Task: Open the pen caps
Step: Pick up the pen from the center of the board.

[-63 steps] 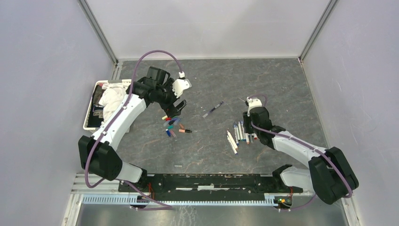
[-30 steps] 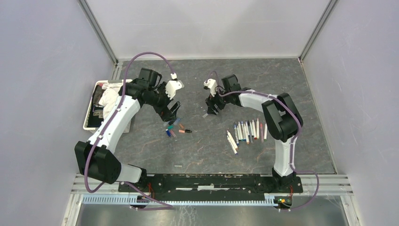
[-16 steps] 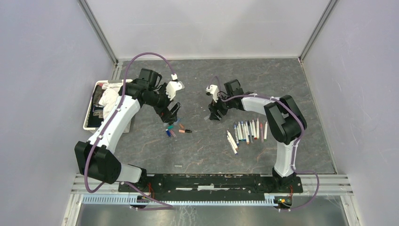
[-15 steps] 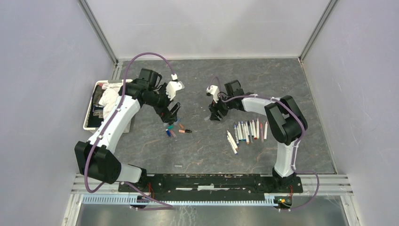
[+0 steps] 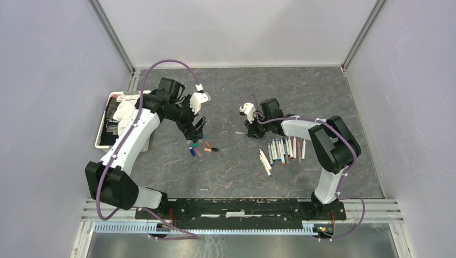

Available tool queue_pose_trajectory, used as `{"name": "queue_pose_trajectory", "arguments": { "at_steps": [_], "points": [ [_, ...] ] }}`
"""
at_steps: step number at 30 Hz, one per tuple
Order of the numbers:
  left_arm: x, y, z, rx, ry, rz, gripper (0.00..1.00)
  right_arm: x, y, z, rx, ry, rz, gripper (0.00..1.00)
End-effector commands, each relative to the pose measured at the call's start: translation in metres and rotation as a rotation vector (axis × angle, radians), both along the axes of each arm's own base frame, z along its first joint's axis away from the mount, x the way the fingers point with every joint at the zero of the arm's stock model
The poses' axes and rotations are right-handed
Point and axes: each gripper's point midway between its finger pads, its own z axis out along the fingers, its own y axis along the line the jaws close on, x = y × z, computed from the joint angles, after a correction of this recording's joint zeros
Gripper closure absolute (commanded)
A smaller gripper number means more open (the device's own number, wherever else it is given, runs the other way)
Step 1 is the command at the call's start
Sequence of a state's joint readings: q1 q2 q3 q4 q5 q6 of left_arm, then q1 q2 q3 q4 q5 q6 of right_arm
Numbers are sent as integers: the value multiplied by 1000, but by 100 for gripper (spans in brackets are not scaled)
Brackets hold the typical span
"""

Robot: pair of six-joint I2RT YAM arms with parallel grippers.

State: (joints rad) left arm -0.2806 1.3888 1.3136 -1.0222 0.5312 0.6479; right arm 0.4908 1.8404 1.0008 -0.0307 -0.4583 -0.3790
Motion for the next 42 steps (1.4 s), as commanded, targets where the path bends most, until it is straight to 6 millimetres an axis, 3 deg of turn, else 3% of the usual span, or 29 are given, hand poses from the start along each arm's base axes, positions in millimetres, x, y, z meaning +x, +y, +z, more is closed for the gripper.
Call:
{"name": "queue_pose_trajectory", "arguments": {
  "at_steps": [1, 10, 13, 17, 20, 24, 31, 35, 42],
  "points": [
    [1, -4, 15, -32, -44, -40, 0, -6, -9, -6, -44, -6, -59, 79],
    [-4, -9, 20, -70, -75, -78, 0, 9, 5, 1, 34, -42, -119, 100],
    [-13, -12, 17, -91, -83, -140, 0, 15, 19, 19, 113, -43, -130, 100],
    [-32, -12, -3, -89, -79, -240, 0, 14, 35, 55, 252, -34, -130, 100],
    [-41, -12, -15, -95, -65, -289, 0, -4, 49, 81, 364, 34, -72, 100],
    [-41, -12, -22, -80, -105, -358, 0, -48, 67, 103, 485, 236, 43, 100],
    [-31, -22, -32, -86, -131, -436, 0, -119, 84, 103, 489, 420, 216, 100],
    [-37, -36, -37, -81, -120, -502, 0, -136, 91, 107, 508, 477, 244, 100],
    [-58, -54, -54, 11, -109, -607, 5, -144, 103, 121, 548, 524, 284, 100]
  ]
}}
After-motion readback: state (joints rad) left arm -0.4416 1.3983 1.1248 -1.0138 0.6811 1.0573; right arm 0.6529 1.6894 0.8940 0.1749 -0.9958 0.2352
